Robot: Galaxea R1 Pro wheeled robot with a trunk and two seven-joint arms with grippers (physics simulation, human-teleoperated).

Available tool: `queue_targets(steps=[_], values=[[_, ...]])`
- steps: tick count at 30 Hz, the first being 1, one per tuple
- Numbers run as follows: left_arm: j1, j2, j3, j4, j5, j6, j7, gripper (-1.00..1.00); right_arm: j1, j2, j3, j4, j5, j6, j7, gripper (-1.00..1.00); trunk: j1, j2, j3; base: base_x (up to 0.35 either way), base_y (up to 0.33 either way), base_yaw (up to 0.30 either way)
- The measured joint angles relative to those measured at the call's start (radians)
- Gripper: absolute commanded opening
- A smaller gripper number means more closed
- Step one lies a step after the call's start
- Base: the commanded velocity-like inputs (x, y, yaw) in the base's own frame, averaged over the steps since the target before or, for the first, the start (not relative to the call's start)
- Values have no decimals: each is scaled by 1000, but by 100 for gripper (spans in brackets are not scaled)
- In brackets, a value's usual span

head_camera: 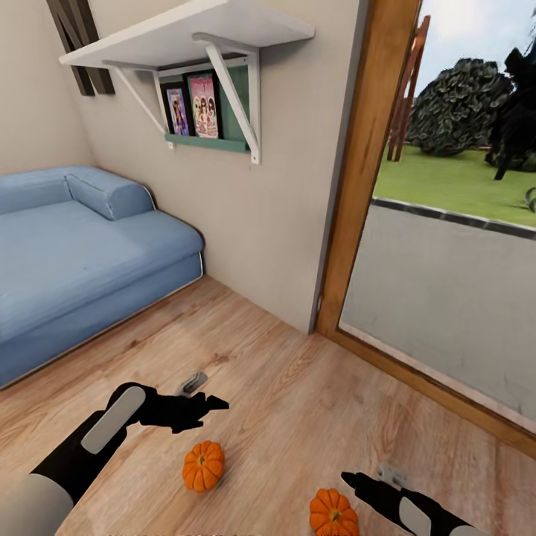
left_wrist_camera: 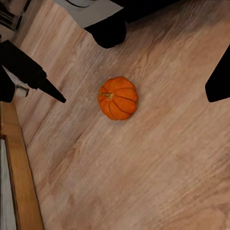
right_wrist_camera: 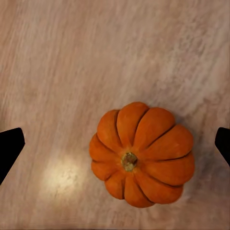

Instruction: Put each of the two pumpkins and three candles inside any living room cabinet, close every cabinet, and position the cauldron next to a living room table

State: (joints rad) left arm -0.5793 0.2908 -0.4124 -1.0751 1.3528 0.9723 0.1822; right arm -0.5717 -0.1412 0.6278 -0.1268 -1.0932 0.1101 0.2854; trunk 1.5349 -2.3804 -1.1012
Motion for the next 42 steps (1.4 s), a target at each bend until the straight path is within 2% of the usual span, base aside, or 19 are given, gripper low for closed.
queue_targets(steps=[6, 11, 17, 30, 34, 38, 42], values=[[41, 10, -3, -141, 107, 19, -2, 100, 0, -5, 0, 0, -22, 5, 19, 100, 23, -42, -19, 0, 0, 0], [62, 13, -3, -196, 132, 21, -6, 100, 0, -5, 0, 1, -27, 5, 25, 100, 42, -77, -34, 0, 0, 0], [80, 16, -6, -249, 179, 21, -26, 100, 0, -6, 0, 1, -40, 4, 28, 100, 65, -119, -53, 0, 0, 0], [94, 17, -5, -262, 191, 21, -28, 100, 0, -20, 0, 0, -49, 3, 32, 100, 71, -122, -104, 0, 0, 0], [94, 16, -6, -262, 192, 21, -28, 100, 0, -33, -1, 1, -51, 4, 74, 100, 73, -123, -119, 0, 0, 0], [94, 14, -6, -262, 192, 21, -28, 100, 0, -47, -1, 10, -106, 5, 122, 100, 75, -124, -135, 0, 0, 0], [94, 14, -7, -262, 192, 21, -28, 100, 0, -50, 0, 12, -122, 4, 130, 100, 77, -125, -150, 0, 0, 0]])
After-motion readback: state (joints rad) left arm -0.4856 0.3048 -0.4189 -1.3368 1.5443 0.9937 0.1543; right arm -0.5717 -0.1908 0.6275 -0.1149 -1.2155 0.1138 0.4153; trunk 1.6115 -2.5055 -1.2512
